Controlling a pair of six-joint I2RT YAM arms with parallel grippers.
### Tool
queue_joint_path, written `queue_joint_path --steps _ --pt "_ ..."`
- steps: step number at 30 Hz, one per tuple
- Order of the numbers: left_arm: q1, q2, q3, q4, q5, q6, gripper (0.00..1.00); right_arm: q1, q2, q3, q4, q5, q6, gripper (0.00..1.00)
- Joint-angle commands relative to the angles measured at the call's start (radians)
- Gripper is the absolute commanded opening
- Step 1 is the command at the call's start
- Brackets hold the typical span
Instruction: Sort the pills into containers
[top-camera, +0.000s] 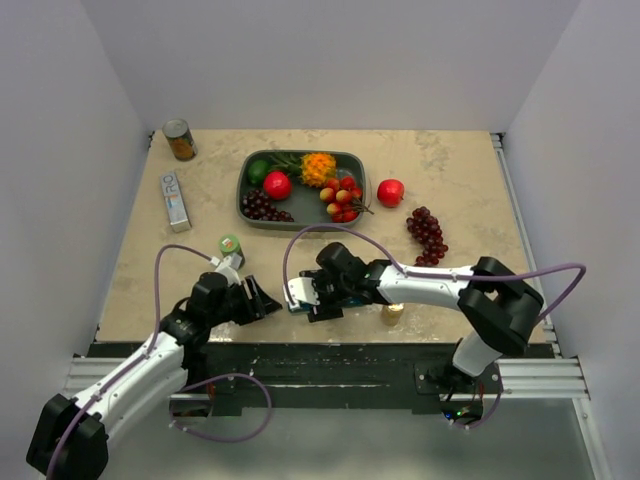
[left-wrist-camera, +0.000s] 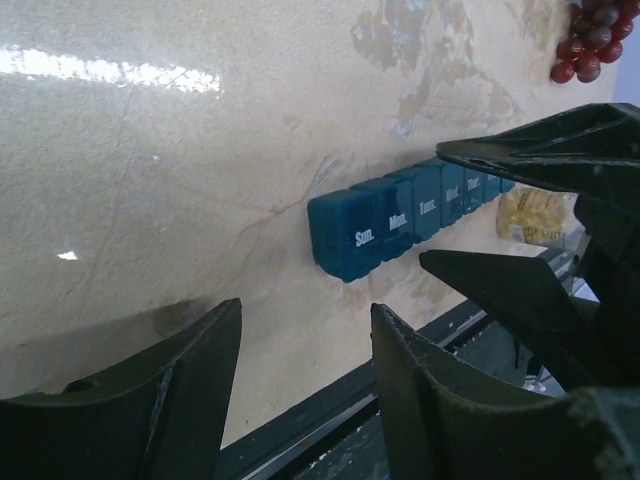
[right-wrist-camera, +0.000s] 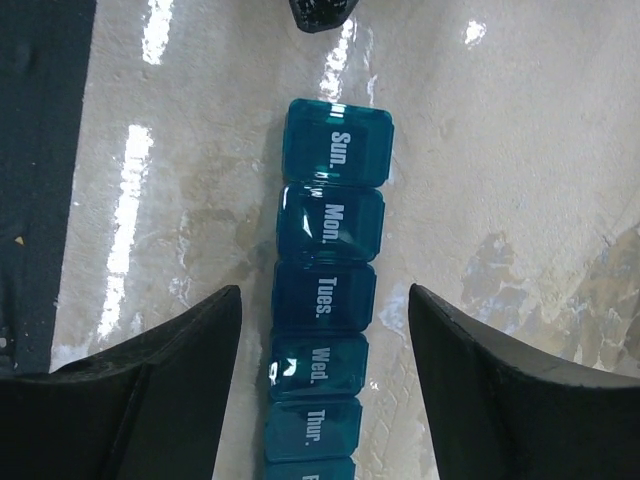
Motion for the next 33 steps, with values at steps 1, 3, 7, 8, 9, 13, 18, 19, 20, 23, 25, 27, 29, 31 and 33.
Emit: queue_joint_path --steps 1,3,7,8,9,13,18,19,20,23,25,27,29,31,33 --pt "-0.005 -0.001 0.001 0.105 0.049 -0.033 0.59 0.016 0.025 0.04 0.005 0.035 0.006 0.68" --pt "-0.005 0.002 -0.011 0.117 0.052 -0.036 0.59 0.026 0.053 0.06 -0.009 0.051 0.004 0.66" --pt "-0.008 -0.001 -0.034 0.122 0.058 -0.048 0.59 0.033 0.073 0.078 -0.022 0.06 0.01 0.61" --pt "-0.008 -0.005 -0.042 0.122 0.058 -0.051 0.59 0.033 0.074 0.079 -0.025 0.06 0.012 0.6" --pt "-0.008 -0.01 -0.045 0.122 0.058 -0.054 0.59 0.033 0.074 0.08 -0.025 0.06 0.013 0.59" --pt "-0.009 -0.016 -0.07 0.181 0.069 -0.07 0.6 0.035 0.077 0.084 -0.035 0.067 0.018 0.52" --pt "-0.011 0.006 -0.114 0.26 0.113 -0.094 0.66 0.033 0.08 0.084 -0.059 0.069 0.018 0.36" --pt "-0.014 0.009 -0.12 0.292 0.119 -0.102 0.67 0.033 0.077 0.084 -0.061 0.061 0.019 0.33" --pt "-0.014 0.013 -0.132 0.307 0.131 -0.106 0.7 0.033 0.073 0.084 -0.061 0.051 0.022 0.3" --pt "-0.023 0.027 -0.148 0.384 0.156 -0.131 0.74 0.032 0.062 0.087 -0.065 0.029 0.026 0.22" --pt "-0.032 0.035 -0.181 0.442 0.164 -0.154 0.75 0.032 0.047 0.089 -0.067 0.015 0.027 0.2" --pt "-0.04 0.056 -0.2 0.476 0.165 -0.168 0.75 0.03 0.03 0.089 -0.07 -0.015 0.029 0.19" --pt "-0.045 0.087 -0.202 0.493 0.161 -0.174 0.75 0.027 0.021 0.093 -0.076 -0.035 0.033 0.18" --pt "-0.054 0.104 -0.2 0.51 0.155 -0.183 0.75 0.018 0.007 0.096 -0.079 -0.058 0.039 0.17" --pt "-0.064 0.121 -0.198 0.51 0.141 -0.186 0.75 0.004 -0.005 0.099 -0.081 -0.081 0.047 0.17"
